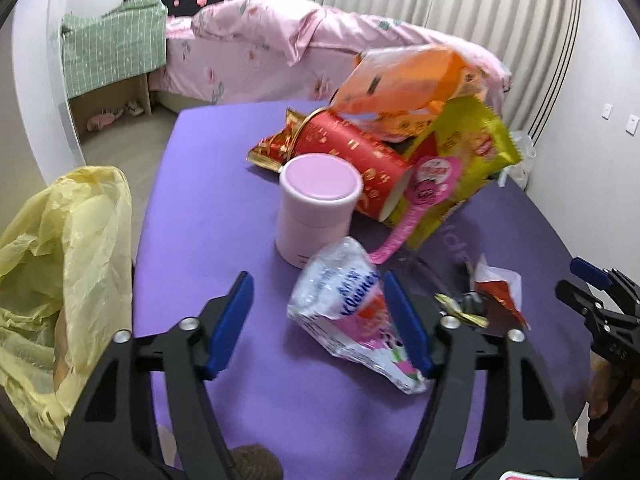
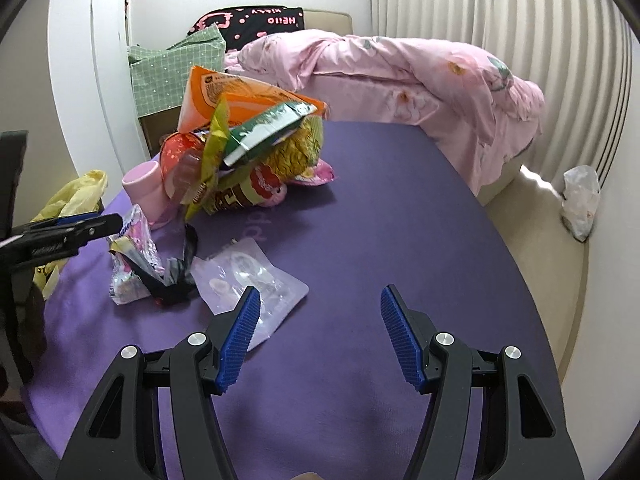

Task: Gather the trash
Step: 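Reach the left tool to the white-pink tissue packet and close on it, then lift the tissue packet with the left tool while the right tool grasps a clear wrapper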

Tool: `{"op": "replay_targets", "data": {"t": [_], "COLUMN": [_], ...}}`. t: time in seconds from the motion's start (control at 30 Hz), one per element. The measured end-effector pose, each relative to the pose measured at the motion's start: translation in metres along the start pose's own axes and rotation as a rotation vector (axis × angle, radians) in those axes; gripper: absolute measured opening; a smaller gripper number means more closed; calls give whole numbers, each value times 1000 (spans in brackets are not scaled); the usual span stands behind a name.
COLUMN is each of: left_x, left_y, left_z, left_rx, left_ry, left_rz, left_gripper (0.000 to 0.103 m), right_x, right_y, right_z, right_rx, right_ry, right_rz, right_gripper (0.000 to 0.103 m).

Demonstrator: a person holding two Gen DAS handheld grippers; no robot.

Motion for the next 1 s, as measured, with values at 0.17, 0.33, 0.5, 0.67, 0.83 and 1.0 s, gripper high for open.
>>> {"op": "replay_targets", "data": {"t": [0.17, 0.33, 0.5, 0.67, 0.83, 1.0], "left_x": [-9, -17, -25, -26, -17, -21], "left_y": [-2, 5, 6, -2, -10, -14], "left_z": [19, 32, 25, -1, -34, -63], "left_rx": [-31, -63, -88, -78, -35, 1], "left_ry": [-67, -109, -133, -85, -14, 30], "left_rz": [-19, -29, -38, -55, -48, -40], "left_gripper": [52, 36, 12, 8, 8, 8], "right_x": [-3, -6, -5, -6, -9, -10], "right_y": [1, -8, -26, -47, -72, -89], "right_z": [5, 4, -4, -6, 7, 30], "right_rx": [3, 12, 44, 91, 98, 75], "right_ry": [-13, -14, 13, 13, -6, -41], "right_rz": [5, -18, -84, -146, -231, -302], "right_gripper": [59, 59, 59, 59, 51, 32]}}
Point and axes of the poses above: each gripper's, at about its wrist camera, not at the fingertips, and z roughly the way its jaws point, y to its right, x to its top, the point moved 10 cm from there along z, roughly the way its jaws point, and after that the axes turned 13 degrees about -x, right-handed, at the moved point
